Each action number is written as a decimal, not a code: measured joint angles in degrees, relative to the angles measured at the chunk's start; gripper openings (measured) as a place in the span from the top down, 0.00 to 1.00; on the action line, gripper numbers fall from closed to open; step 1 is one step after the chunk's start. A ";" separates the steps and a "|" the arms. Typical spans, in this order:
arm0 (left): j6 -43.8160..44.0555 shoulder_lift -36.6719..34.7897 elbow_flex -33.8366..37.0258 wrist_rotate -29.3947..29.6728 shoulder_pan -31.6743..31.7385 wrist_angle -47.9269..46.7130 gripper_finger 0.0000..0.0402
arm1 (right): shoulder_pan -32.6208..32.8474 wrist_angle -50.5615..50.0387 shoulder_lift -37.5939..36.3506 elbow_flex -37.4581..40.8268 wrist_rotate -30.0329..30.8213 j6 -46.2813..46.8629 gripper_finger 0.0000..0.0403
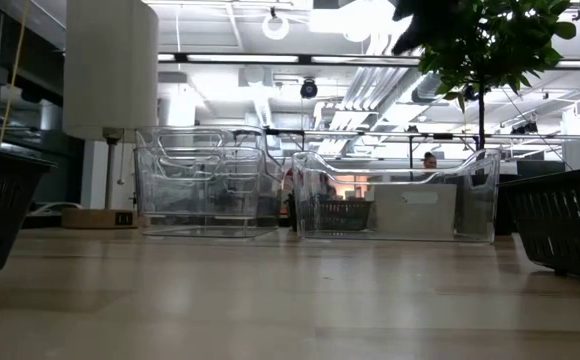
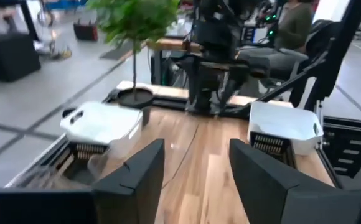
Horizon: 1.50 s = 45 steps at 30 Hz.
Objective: Stack baskets by color
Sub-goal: Stack the right transparent bin on top of the left transparent bins
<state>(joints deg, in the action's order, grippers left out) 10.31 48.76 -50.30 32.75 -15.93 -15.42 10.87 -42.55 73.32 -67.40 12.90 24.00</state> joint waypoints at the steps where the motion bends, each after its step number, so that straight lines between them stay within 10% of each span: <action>1: 1.21 -0.83 -0.02 -0.93 0.84 -1.53 0.62 | -0.42 -0.82 1.13 -0.01 -0.48 -1.05 0.36; 9: 4.71 -3.60 -0.02 -1.94 2.30 -8.88 0.97 | -3.05 -10.50 10.73 -0.02 -3.79 -4.90 0.36; 26: 5.59 -0.18 -0.02 -1.18 2.30 -8.73 1.00 | -4.87 -9.47 24.91 0.00 -0.01 -4.67 0.38; 38: 5.04 -1.11 -0.64 -1.06 2.28 -5.00 1.00 | -7.24 -8.54 25.42 0.00 -5.41 -4.54 0.95; 45: -0.92 -1.59 -5.28 -1.69 2.28 -3.51 1.00 | -6.62 -9.14 23.74 -0.03 -10.94 -3.16 0.99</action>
<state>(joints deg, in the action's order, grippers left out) 9.38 47.18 -55.58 31.07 -13.65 -18.93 4.25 -51.68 97.06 -67.42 1.96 20.83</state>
